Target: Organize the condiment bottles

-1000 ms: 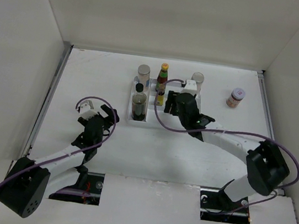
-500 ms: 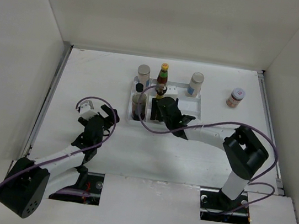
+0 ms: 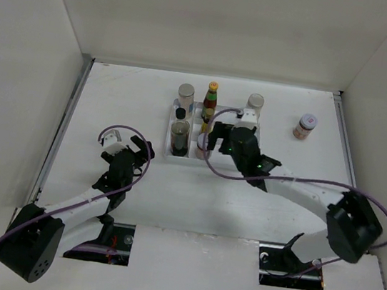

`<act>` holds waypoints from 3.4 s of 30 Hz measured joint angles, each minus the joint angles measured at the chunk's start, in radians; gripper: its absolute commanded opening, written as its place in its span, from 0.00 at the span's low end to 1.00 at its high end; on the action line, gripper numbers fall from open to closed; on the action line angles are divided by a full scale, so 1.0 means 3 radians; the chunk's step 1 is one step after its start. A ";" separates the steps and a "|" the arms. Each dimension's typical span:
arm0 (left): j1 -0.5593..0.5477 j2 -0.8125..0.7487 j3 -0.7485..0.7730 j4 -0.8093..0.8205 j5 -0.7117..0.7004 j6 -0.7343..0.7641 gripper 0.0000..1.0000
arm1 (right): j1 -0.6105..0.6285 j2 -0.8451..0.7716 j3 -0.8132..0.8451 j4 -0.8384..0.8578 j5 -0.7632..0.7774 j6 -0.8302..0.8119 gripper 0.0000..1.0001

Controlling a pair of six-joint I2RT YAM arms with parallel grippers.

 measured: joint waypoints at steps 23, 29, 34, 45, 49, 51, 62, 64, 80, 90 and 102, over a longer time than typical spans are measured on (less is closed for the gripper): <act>0.0020 0.0064 -0.0001 0.0022 0.0014 -0.0004 1.00 | -0.2827 0.0661 0.0624 -0.0268 -0.0146 -0.0313 1.00; 0.0022 0.0098 -0.0001 0.0028 0.0015 -0.0004 1.00 | -0.2862 0.1027 0.0855 -0.0296 -0.0314 -0.0356 1.00; 0.0023 0.0102 -0.0001 0.0032 0.0017 -0.0004 1.00 | -0.2864 0.1316 0.1068 -0.0304 -0.0364 -0.0411 0.74; 0.0023 0.0107 -0.0001 0.0052 0.0025 -0.0005 1.00 | -0.2768 0.0704 0.0268 -0.0149 -0.0342 -0.0356 0.52; 0.0023 0.0104 -0.0001 0.0057 0.0028 -0.0006 1.00 | -0.2412 0.0080 -0.0195 -0.0263 -0.0234 -0.0310 0.51; 0.0023 0.0100 -0.0001 0.0057 0.0029 -0.0008 1.00 | -0.2166 -0.0210 -0.0299 -0.0298 -0.0201 -0.0291 0.52; 0.0093 0.0094 -0.0015 0.0070 0.0053 -0.0037 1.00 | -0.0973 -0.0594 -0.0346 -0.0244 -0.0146 -0.0192 0.53; 0.0134 0.0080 -0.0015 0.0069 0.0066 -0.0057 1.00 | -0.0882 -0.0537 -0.0402 -0.0237 -0.0146 -0.0177 0.53; 0.0312 0.0108 -0.0010 -0.0131 0.0167 -0.0200 1.00 | -0.0782 -0.0312 -0.0710 0.0022 -0.0076 -0.0118 1.00; 0.0417 0.0287 0.0364 -0.0759 0.0188 -0.0197 1.00 | -0.1204 -0.1726 -0.1092 0.0355 0.0146 0.0108 1.00; 0.0558 0.0106 0.0615 -0.1286 0.0278 -0.0128 1.00 | -0.2358 -0.1675 -0.2143 0.0525 -0.0065 0.1316 1.00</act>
